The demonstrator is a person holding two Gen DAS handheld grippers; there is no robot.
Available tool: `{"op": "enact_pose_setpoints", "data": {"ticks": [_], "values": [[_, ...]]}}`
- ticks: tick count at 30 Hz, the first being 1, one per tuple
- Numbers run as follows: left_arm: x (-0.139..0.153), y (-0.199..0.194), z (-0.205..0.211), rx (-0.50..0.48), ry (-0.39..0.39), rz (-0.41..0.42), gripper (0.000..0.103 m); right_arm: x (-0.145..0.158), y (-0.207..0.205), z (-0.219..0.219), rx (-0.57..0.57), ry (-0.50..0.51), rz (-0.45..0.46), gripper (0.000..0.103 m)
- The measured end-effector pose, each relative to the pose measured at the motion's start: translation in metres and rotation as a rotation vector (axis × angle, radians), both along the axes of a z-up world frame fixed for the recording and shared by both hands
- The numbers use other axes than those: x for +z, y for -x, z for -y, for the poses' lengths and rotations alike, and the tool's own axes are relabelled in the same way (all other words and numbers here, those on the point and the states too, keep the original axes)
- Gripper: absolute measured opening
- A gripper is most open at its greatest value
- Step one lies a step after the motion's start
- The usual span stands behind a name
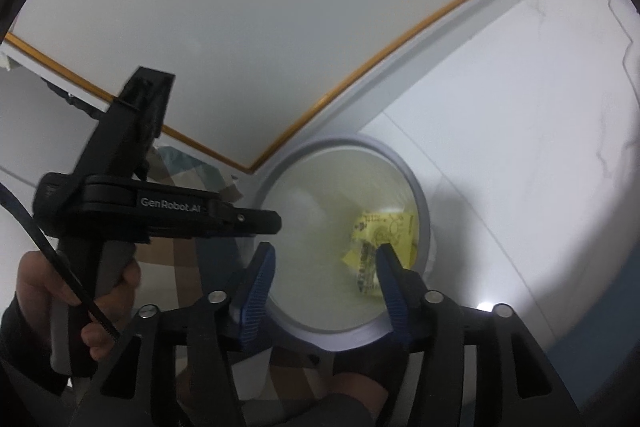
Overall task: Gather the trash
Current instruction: 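Raise both open tools from the bin back over the table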
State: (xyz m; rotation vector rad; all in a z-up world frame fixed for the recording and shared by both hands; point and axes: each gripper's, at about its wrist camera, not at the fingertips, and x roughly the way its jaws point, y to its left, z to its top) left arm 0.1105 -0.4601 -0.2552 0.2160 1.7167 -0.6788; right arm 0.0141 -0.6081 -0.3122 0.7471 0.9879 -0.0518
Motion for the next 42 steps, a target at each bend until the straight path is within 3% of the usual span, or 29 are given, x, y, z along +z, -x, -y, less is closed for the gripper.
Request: {"op": "enact_pose_setpoints", "data": {"ticks": [6, 9, 10, 16, 25, 32, 38, 42], "values": [[0.022, 0.002, -0.010, -0.008, 0.019, 0.055, 0.053, 0.021, 0.009, 0.005, -0.020, 0.052, 0.011, 0.055], [0.040, 0.005, -0.016, -0.005, 0.008, 0.132, 0.068, 0.037, 0.015, 0.009, -0.035, 0.082, 0.019, 0.058], [0.045, 0.005, -0.018, 0.001, 0.011, 0.152, 0.068, 0.043, 0.017, 0.010, -0.039, 0.088, 0.023, 0.060], [0.098, 0.006, -0.049, 0.069, 0.074, 0.280, 0.068, 0.077, 0.022, 0.013, -0.059, 0.128, 0.061, 0.062], [0.194, 0.019, -0.125, 0.247, 0.155, 0.520, 0.073, 0.159, 0.035, -0.006, -0.077, 0.222, 0.191, 0.068], [0.251, 0.043, -0.207, 0.389, 0.206, 0.731, 0.080, 0.238, 0.048, -0.052, -0.041, 0.388, 0.343, 0.073], [0.281, 0.066, -0.270, 0.475, 0.186, 0.907, 0.089, 0.289, 0.051, -0.105, 0.017, 0.429, 0.457, 0.080], [0.300, 0.078, -0.318, 0.593, 0.207, 1.021, 0.094, 0.313, 0.044, -0.149, 0.086, 0.422, 0.514, 0.083]]}}
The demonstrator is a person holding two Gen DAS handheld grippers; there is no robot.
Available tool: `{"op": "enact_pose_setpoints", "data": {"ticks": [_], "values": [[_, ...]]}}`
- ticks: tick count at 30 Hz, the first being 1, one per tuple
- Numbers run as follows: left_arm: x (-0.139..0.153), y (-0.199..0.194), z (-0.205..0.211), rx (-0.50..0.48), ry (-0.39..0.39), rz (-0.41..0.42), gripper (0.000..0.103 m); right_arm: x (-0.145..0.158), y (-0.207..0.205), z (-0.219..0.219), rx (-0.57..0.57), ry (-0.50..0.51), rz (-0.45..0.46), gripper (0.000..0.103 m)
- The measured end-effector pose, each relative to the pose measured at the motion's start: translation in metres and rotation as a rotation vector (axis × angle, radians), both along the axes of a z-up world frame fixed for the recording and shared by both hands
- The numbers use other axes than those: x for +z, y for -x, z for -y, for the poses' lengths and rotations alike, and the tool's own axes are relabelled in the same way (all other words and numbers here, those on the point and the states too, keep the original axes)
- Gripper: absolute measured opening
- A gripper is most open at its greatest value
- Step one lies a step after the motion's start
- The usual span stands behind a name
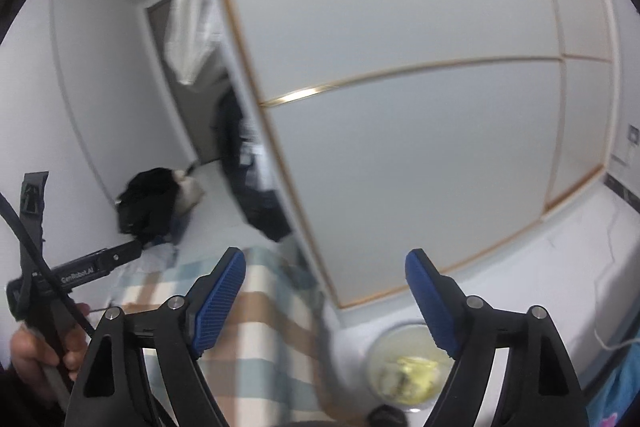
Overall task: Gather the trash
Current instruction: 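Raise both open tools from the bin back over the table, then lower the right tool onto a brown paper packet and close on it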
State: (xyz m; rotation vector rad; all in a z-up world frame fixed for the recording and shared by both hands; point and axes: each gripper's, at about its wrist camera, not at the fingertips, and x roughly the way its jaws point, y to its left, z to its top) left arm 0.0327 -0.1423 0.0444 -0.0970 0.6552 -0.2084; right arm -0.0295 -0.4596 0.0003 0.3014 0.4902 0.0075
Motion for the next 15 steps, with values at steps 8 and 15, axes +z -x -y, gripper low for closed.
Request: {"op": "enact_pose_setpoints", "data": {"ticks": [8, 15], "values": [[0.006, -0.003, -0.074, 0.160, 0.025, 0.019, 0.102, 0.022, -0.017, -0.083, 0.157, 0.018, 0.047, 0.089], [-0.012, -0.008, -0.129, 0.257, 0.018, -0.007, 0.102, 0.025, -0.040, -0.163, 0.295, 0.031, 0.044, 0.094]]}}
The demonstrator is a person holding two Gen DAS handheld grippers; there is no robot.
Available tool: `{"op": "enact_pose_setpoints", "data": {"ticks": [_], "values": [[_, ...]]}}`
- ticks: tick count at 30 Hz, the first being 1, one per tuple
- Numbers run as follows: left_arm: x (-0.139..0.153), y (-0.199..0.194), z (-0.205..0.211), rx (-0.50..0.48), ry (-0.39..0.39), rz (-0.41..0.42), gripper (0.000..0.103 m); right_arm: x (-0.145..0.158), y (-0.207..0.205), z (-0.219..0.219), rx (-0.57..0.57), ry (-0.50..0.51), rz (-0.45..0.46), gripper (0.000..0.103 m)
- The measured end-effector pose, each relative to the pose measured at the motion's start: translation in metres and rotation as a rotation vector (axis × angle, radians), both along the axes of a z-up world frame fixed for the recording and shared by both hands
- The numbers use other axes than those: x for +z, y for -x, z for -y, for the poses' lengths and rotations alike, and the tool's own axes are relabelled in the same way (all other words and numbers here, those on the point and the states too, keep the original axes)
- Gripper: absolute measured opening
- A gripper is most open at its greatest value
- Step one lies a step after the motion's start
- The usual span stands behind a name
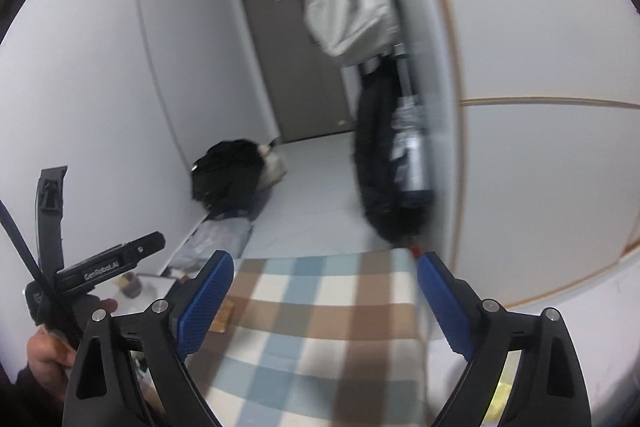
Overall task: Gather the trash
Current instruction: 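Lower the right tool onto a brown paper packet and close on it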
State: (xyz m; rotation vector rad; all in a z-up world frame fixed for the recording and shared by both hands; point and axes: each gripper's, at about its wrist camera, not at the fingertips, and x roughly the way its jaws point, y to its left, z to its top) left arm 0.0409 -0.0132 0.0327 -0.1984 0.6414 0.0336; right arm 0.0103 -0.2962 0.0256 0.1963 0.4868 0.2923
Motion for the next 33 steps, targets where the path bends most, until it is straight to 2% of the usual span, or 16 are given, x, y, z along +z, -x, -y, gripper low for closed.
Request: {"op": "enact_pose_setpoints", "data": {"ticks": [5, 9, 13, 19, 26, 33], "values": [[-0.030, -0.010, -0.041, 0.064, 0.055, -0.063, 0.102, -0.017, -0.025, -0.049, 0.072, 0.033, -0.046, 0.096], [-0.051, -0.018, -0.069, 0.098, 0.092, -0.138, 0.102, -0.040, -0.053, -0.083, 0.135, 0.091, -0.139, 0.096], [-0.061, -0.018, -0.090, 0.140, 0.100, -0.164, 0.102, -0.065, -0.082, -0.114, 0.168, 0.126, -0.217, 0.096], [-0.075, -0.022, -0.120, 0.183, 0.134, -0.211, 0.101, -0.101, -0.124, -0.163, 0.273, 0.127, -0.335, 0.096], [-0.080, -0.022, -0.150, 0.222, 0.199, -0.236, 0.101, -0.139, -0.148, -0.236, 0.416, 0.243, -0.362, 0.095], [-0.089, -0.023, -0.175, 0.275, 0.247, -0.263, 0.101, -0.168, -0.157, -0.276, 0.517, 0.277, -0.404, 0.091]]}}
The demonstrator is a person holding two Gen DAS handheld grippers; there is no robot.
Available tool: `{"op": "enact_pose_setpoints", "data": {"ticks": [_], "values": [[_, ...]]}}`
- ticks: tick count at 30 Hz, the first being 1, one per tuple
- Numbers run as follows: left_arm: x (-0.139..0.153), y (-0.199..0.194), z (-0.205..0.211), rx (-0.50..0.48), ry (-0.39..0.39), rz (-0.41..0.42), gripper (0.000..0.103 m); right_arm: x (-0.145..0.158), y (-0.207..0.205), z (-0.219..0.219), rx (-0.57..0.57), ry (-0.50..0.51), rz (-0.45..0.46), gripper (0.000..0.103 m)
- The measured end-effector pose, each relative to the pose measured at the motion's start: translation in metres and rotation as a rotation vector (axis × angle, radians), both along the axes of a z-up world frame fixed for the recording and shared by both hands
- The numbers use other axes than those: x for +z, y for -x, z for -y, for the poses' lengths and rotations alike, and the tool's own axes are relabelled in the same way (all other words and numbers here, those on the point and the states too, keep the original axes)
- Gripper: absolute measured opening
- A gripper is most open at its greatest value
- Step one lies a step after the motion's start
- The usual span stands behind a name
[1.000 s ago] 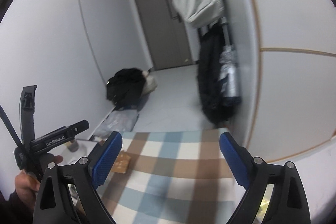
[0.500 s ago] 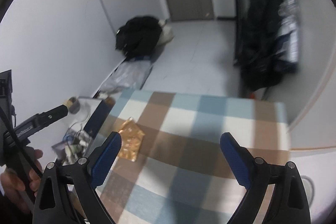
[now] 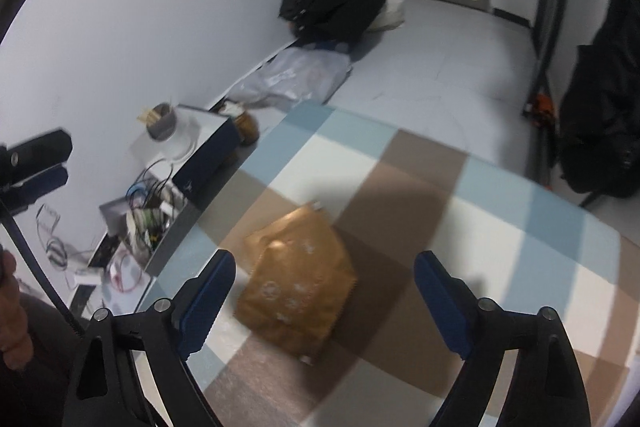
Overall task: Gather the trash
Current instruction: 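Lower the right tool onto a brown paper packet and close on it, then lift the brown packet off the table with the right tool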
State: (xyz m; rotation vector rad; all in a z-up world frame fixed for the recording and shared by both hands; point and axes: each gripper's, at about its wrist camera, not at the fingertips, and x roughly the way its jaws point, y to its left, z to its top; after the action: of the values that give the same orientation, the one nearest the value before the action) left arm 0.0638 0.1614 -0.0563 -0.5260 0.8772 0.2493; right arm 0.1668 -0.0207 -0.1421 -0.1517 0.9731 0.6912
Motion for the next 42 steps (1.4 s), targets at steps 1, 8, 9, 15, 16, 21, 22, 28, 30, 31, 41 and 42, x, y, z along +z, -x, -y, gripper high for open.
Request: {"op": "enact_pose_setpoints", "data": {"ticks": [1, 8, 9, 15, 16, 21, 22, 28, 30, 31, 41, 42], "values": [[-0.001, 0.000, -0.003, 0.007, 0.010, -0.005, 0.101, -0.004, 0.002, -0.004, 0.005, 0.008, 0.000, 0.091], [-0.003, 0.004, -0.009, 0.030, 0.030, -0.011, 0.101, -0.027, 0.020, -0.015, -0.154, 0.050, -0.038, 0.092], [-0.002, 0.004, -0.009, 0.030, 0.029, -0.009, 0.101, -0.027, 0.023, -0.018, -0.167, 0.064, -0.010, 0.091], [0.000, 0.008, -0.014, 0.045, 0.022, -0.003, 0.101, -0.030, 0.032, -0.030, -0.237, 0.145, 0.073, 0.074], [0.001, 0.008, -0.015, 0.049, 0.023, 0.000, 0.101, -0.029, 0.035, -0.029, -0.246, 0.147, 0.084, 0.068], [0.004, 0.008, -0.014, 0.050, 0.020, 0.009, 0.101, -0.027, 0.042, -0.021, -0.237, 0.130, 0.098, 0.053], [0.004, 0.008, -0.013, 0.048, 0.014, 0.010, 0.101, -0.026, 0.043, -0.016, -0.240, 0.113, 0.090, 0.052], [0.007, 0.002, 0.002, 0.016, -0.039, 0.010, 0.101, -0.022, 0.051, 0.007, -0.241, 0.055, 0.057, 0.039], [0.006, -0.003, 0.011, -0.010, -0.067, 0.005, 0.101, -0.022, 0.054, 0.016, -0.245, 0.038, 0.043, 0.039], [0.005, -0.006, 0.016, -0.032, -0.078, 0.000, 0.101, -0.022, 0.055, 0.019, -0.241, 0.029, 0.036, 0.038], [-0.013, -0.037, 0.078, -0.319, -0.124, -0.061, 0.101, -0.015, 0.078, 0.075, -0.241, -0.002, 0.030, 0.035], [-0.012, -0.040, 0.085, -0.351, -0.138, -0.061, 0.101, -0.014, 0.081, 0.083, -0.250, -0.007, 0.018, 0.035]]}}
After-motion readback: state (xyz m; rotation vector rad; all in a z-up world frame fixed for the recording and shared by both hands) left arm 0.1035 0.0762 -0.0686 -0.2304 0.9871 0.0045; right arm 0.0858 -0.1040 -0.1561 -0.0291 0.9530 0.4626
